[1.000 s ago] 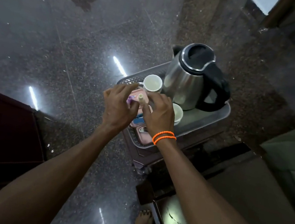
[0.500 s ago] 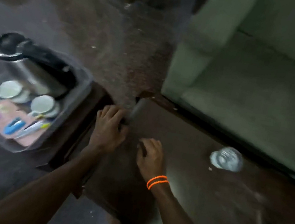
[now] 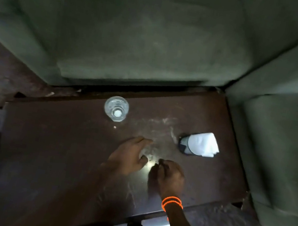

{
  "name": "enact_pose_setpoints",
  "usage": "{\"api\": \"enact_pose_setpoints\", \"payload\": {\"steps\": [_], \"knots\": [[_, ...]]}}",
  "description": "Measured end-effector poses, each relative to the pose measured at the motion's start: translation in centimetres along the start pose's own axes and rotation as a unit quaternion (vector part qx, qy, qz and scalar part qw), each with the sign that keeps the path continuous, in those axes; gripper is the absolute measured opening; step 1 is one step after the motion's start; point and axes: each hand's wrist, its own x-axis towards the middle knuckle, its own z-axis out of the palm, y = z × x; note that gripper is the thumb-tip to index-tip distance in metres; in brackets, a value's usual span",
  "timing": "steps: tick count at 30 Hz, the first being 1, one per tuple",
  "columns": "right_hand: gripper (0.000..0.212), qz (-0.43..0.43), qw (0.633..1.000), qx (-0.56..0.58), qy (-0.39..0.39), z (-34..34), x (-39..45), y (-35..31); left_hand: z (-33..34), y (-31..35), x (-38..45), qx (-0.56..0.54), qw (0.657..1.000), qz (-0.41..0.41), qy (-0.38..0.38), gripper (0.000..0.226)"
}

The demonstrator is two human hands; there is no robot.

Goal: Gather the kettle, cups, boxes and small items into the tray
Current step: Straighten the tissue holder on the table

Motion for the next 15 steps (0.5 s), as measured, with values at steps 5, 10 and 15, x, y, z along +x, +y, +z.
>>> {"api": "enact_pose_setpoints", "payload": {"steps": [5,10,15], "knots": [[0.038,0.230,0.956,0.137,0.120,-2.9,2.6,3.8,4.8,2.8,5.2,-0.033,0.995,-0.070,-0.070,0.090],[0.066,0.254,0.951,0.161,0.073,-4.5,6.8,4.0,6.6,4.5,10.4,-0.083,0.988,-0.074,-0.106,0.108],[0.057,0.233,0.957,0.166,0.040,-4.3,10.8,0.9,5.3,4.0,11.7,-0.089,0.994,0.000,-0.067,0.094]]}}
